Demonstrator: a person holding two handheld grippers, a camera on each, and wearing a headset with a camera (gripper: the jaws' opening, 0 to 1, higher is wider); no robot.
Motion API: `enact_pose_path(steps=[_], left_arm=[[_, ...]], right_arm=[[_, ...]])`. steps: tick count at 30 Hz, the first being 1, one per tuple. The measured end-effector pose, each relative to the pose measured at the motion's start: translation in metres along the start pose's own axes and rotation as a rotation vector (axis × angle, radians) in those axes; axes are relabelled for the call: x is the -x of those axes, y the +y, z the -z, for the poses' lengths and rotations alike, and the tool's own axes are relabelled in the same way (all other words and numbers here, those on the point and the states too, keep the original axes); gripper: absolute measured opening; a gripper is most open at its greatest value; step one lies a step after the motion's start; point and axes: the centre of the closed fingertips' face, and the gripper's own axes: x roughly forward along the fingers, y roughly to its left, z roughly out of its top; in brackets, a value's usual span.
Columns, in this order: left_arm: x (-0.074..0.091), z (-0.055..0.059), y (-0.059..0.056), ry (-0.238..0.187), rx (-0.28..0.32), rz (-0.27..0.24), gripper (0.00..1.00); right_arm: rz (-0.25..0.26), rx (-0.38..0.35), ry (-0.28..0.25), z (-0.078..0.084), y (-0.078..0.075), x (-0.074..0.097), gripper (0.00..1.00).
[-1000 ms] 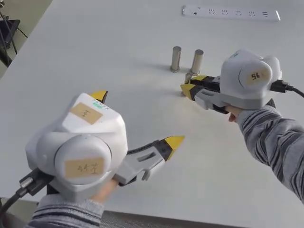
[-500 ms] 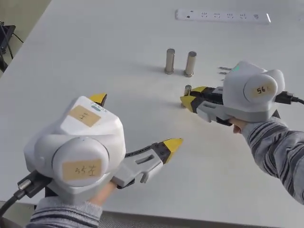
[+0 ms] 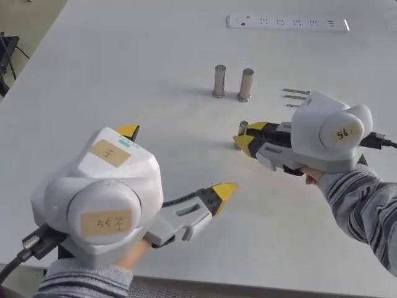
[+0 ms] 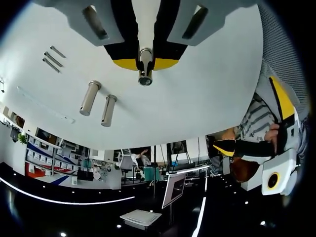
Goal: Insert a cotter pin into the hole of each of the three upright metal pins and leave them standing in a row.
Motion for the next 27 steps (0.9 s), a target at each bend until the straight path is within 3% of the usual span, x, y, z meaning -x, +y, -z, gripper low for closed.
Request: enact_pose_path(steps=[13, 27], left_arm=[[0.0, 0.0028, -0.0016, 0.009, -0.004, 0.007, 0.93], [-0.0009, 0.0031, -0.0018, 0.013, -0.008, 0.011, 0.93]], right_arm=[[-0.069, 0.014, 0.005, -0.0004, 0.0011, -0.0015, 0.05], [-0.054, 0.016, -0.03, -0.006, -0.004, 0.0059, 0.19]])
